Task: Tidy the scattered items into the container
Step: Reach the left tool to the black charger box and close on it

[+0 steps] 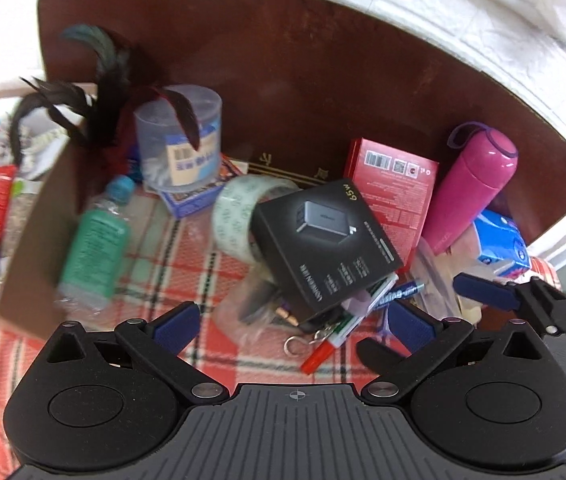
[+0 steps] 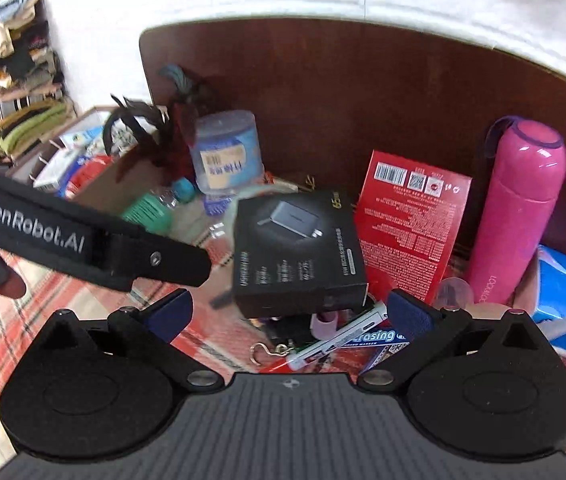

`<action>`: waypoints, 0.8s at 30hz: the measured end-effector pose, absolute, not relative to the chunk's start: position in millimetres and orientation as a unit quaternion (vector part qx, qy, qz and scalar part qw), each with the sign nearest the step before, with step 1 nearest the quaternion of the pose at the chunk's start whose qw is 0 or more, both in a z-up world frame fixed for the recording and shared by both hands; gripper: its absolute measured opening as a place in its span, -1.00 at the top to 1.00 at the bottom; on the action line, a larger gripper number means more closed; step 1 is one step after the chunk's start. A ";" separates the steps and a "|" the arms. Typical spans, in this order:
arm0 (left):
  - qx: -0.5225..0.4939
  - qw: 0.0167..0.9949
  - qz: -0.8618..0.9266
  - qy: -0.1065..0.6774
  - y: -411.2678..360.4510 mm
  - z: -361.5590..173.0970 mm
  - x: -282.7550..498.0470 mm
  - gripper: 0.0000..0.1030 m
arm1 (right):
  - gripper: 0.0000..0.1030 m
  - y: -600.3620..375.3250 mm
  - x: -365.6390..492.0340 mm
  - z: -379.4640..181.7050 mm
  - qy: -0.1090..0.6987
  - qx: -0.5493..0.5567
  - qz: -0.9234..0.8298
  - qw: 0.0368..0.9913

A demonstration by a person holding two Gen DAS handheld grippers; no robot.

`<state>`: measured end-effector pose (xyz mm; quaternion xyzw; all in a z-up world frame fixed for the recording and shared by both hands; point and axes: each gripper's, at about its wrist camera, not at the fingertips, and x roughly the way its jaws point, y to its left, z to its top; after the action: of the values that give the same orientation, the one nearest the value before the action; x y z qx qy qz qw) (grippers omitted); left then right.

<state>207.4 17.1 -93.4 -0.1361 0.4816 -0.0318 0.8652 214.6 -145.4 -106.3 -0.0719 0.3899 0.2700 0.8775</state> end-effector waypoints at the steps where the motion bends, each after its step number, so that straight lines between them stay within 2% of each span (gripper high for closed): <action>1: -0.138 0.863 -0.032 0.484 16.1 -97.6 213.0 -1.00 | -0.99 -145.1 219.2 -110.8 0.391 -0.072 0.274 0.876; 10: -0.150 0.845 -0.038 0.512 16.2 -131.9 262.5 -1.00 | -0.99 -127.4 259.0 -145.4 0.408 -0.074 0.292 0.862; 20: -0.174 0.826 -0.076 0.531 11.3 -161.4 294.1 -0.97 | -1.00 -118.1 273.3 -158.3 0.404 -0.076 0.301 0.860; 24: -0.191 0.817 -0.091 0.537 11.5 -167.2 297.7 -0.86 | -1.00 -117.1 274.2 -159.8 0.408 -0.079 0.299 0.859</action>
<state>297.7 11.5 -167.2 -0.1907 0.5372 -0.0913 0.8165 274.2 -117.1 -159.8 -0.0786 0.4076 0.2994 0.8591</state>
